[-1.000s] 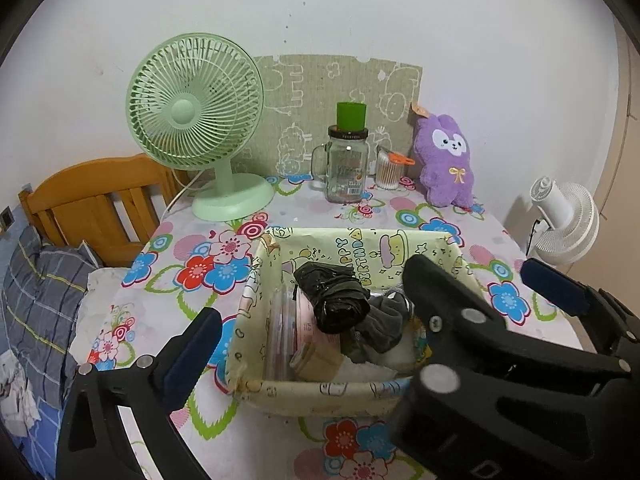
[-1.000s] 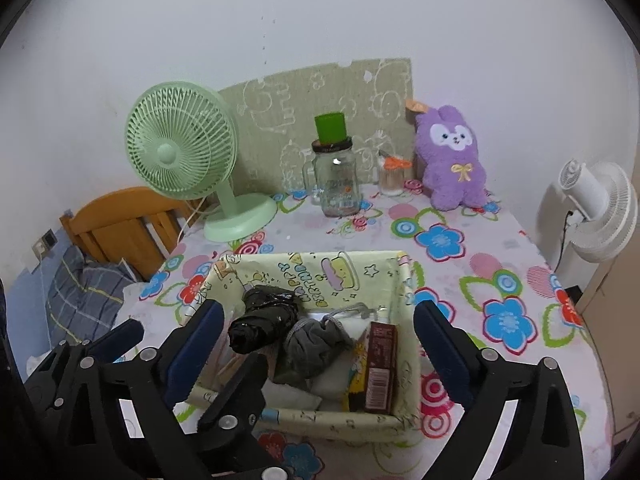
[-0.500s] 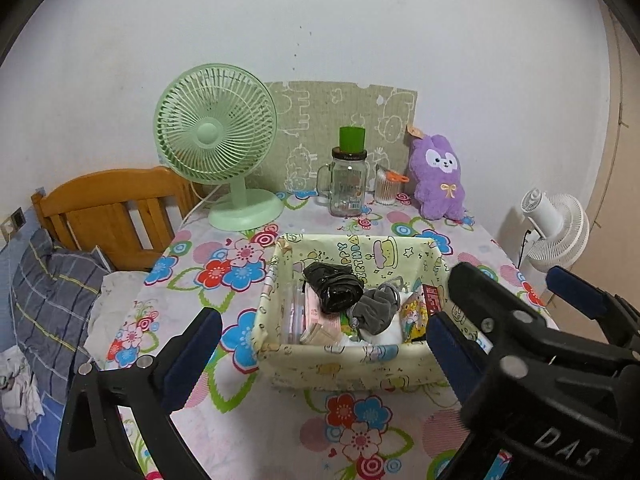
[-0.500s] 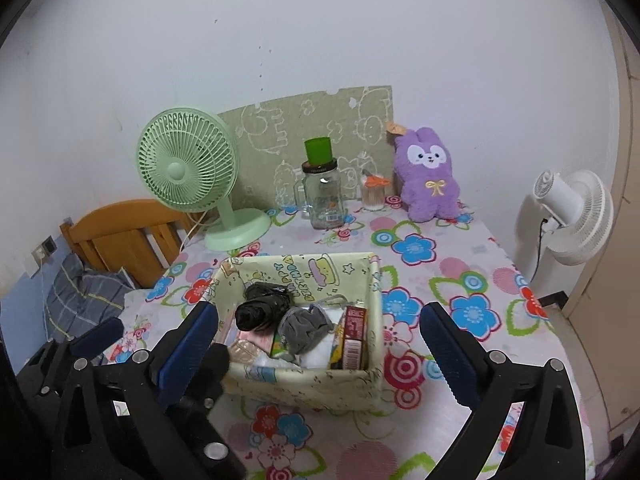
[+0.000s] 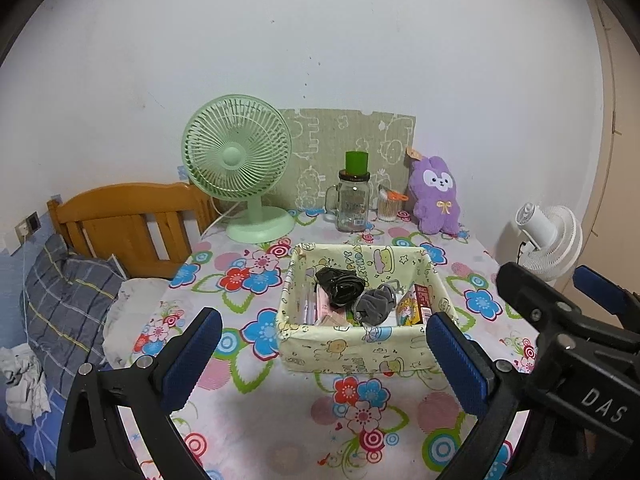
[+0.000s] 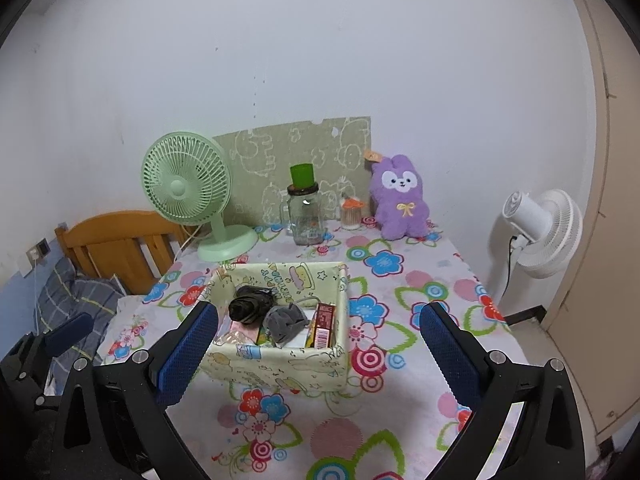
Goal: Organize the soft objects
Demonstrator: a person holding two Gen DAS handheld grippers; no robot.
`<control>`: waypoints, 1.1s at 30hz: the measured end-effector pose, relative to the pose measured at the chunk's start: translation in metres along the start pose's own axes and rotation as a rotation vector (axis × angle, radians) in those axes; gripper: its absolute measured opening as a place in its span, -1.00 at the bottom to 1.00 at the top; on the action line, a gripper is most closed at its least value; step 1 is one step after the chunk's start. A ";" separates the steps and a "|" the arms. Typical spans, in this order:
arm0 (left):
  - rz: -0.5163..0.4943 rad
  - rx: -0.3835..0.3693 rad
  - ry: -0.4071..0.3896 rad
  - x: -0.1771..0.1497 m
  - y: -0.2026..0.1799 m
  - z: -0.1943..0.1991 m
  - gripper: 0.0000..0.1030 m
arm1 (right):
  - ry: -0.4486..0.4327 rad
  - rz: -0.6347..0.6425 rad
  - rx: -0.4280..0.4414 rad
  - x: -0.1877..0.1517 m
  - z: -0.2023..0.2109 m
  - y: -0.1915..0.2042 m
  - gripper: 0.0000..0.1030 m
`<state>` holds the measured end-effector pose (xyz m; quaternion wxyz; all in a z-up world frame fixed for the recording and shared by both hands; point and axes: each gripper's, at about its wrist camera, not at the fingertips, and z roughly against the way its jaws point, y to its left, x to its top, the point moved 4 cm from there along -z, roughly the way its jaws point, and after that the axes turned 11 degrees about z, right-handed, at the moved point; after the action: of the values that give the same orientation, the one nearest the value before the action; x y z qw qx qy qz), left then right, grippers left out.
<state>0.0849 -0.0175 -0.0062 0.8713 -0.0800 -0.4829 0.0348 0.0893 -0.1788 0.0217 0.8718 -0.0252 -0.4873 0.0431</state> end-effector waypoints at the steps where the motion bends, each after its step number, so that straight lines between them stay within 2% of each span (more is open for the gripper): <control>1: 0.002 0.002 -0.005 0.000 0.001 0.003 0.99 | -0.003 0.000 -0.003 0.000 0.003 -0.001 0.98; 14: 0.021 0.020 -0.072 -0.006 0.013 0.048 0.99 | -0.047 -0.010 -0.036 -0.011 0.050 -0.013 0.98; 33: 0.045 0.008 -0.108 -0.008 0.018 0.064 0.99 | -0.069 0.015 -0.045 -0.014 0.064 -0.011 0.98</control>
<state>0.0268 0.0058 0.0175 0.8432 -0.0855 -0.5273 0.0604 0.0284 -0.1911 0.0446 0.8534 -0.0470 -0.5177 0.0395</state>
